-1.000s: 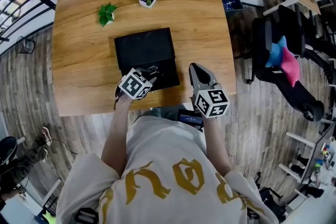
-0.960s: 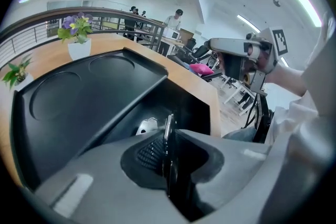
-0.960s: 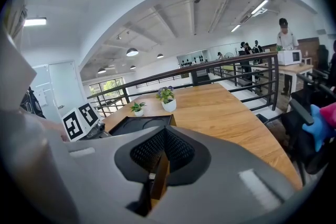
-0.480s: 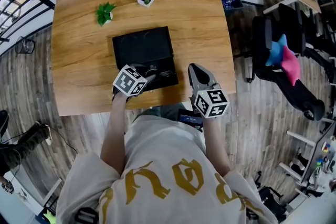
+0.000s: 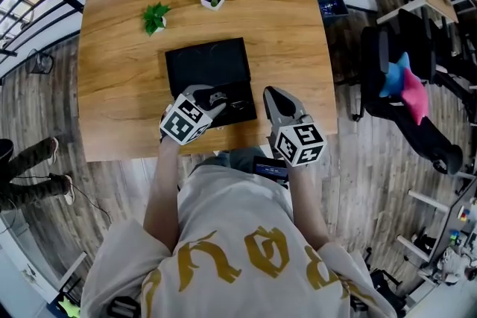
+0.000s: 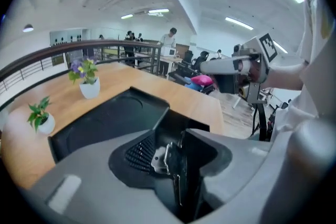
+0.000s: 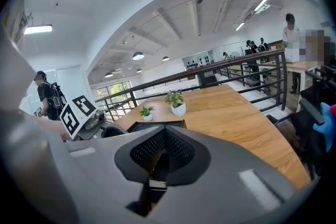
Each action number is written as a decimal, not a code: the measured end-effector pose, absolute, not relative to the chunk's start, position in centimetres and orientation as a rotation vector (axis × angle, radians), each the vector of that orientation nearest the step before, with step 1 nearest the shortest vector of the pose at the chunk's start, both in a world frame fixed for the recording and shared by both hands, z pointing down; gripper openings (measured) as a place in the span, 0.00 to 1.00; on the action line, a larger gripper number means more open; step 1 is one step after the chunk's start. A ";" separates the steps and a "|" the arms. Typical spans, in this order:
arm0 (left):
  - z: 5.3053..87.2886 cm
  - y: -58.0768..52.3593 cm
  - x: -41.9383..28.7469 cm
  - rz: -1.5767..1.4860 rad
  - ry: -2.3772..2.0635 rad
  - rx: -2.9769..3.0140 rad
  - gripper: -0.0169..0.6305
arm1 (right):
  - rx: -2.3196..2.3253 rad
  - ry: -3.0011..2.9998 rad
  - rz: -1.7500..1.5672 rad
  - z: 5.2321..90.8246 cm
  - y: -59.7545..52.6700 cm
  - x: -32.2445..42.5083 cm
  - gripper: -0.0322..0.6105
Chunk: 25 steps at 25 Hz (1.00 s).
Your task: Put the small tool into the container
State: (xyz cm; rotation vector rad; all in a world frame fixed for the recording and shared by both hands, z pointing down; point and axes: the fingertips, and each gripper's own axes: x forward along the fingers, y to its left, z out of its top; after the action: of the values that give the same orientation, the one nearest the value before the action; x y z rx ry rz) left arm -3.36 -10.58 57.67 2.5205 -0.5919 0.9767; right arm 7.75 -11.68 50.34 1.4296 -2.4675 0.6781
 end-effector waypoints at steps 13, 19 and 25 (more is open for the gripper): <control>45.4 -13.8 -5.8 0.217 -0.993 2.613 0.22 | 1.382 -2.539 0.417 46.4 -11.2 5.1 0.09; 44.4 -14.1 -6.7 0.168 -1.076 2.611 0.13 | 1.440 -2.515 0.389 45.6 -11.5 5.1 0.09; 44.3 -14.4 -7.6 0.131 -1.105 2.581 0.04 | 1.443 -2.518 0.390 45.3 -11.9 4.9 0.09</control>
State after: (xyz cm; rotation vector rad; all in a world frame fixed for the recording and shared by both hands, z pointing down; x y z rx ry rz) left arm -7.58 -14.41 44.30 2.5814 -1.1053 0.1305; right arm 4.89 -11.93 45.28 1.4431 -2.5185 0.3898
